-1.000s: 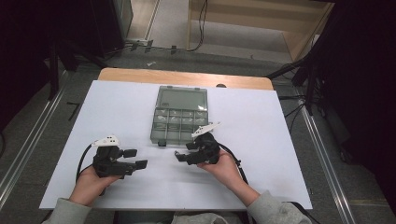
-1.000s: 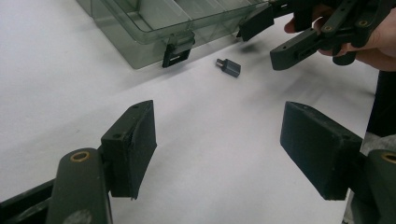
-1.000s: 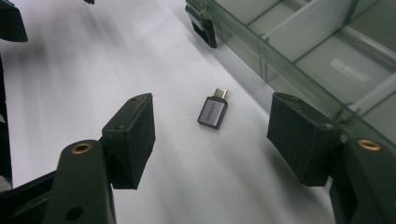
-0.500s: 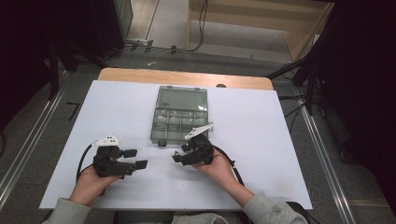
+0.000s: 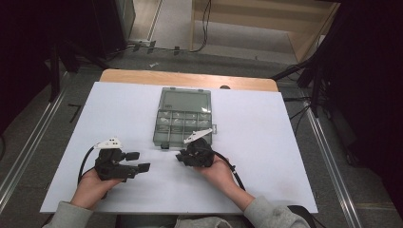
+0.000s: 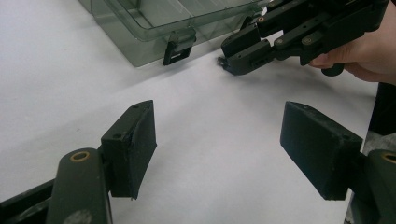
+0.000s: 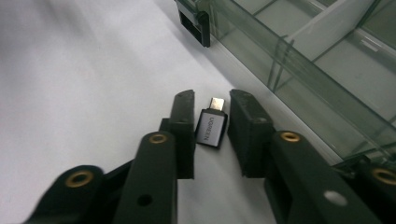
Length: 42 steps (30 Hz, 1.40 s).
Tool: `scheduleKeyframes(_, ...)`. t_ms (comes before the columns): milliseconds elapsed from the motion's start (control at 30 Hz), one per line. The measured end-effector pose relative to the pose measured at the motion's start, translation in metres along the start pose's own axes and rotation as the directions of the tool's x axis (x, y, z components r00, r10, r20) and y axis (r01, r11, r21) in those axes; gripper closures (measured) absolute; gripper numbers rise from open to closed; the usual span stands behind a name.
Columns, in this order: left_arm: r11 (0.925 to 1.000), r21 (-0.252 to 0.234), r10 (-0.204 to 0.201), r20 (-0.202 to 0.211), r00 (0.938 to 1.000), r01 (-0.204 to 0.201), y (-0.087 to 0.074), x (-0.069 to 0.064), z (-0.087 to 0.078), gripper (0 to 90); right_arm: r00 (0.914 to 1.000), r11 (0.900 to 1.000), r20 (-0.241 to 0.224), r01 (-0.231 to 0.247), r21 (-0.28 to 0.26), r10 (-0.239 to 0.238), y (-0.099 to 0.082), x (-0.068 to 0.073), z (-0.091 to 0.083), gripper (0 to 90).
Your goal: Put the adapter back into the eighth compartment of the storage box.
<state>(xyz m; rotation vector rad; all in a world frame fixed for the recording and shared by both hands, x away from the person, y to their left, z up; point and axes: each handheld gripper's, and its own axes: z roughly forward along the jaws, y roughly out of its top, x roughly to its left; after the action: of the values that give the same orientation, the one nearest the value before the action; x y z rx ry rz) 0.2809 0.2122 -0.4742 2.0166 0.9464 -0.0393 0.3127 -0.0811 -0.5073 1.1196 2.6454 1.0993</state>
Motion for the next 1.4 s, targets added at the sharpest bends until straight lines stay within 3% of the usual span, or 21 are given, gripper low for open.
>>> scheduleKeyframes(167, 1.0, -0.001, -0.003, -0.001, 1.0, 0.003, 0.0, 0.0, 0.0, 27.2, 1.0, 1.0, -0.005, 0.008, 0.003, -0.008, 0.0, -0.001, 0.0, 73.5)
scheduleKeyframes(367, 1.0, -0.001, -0.002, 0.003, 1.0, 0.002, 0.001, 0.0, 0.0, 27.2, 0.998, 0.9999, -0.063, -0.01, 0.006, 0.011, 0.001, -0.009, -0.001, 73.6)
scheduleKeyframes(533, 1.0, -0.001, 0.004, 0.009, 0.9999, -0.004, 0.003, 0.001, 0.002, 27.1, 0.9969, 0.9999, -0.077, -0.011, 0.01, 0.012, 0.001, -0.011, -0.006, 73.6)
scheduleKeyframes(767, 0.9999, -0.001, 0.016, 0.02, 0.9997, -0.016, 0.008, 0.001, 0.007, 27.2, 0.9914, 0.9984, -0.118, -0.057, -0.001, 0.056, -0.001, -0.015, -0.018, 73.6)
scheduleKeyframes(1400, 0.9993, 0.015, 0.035, 0.051, 0.9981, -0.036, 0.019, 0.001, 0.02, 27.3, 0.9915, 0.9966, -0.109, -0.075, -0.034, 0.071, -0.009, -0.02, -0.044, 73.5)
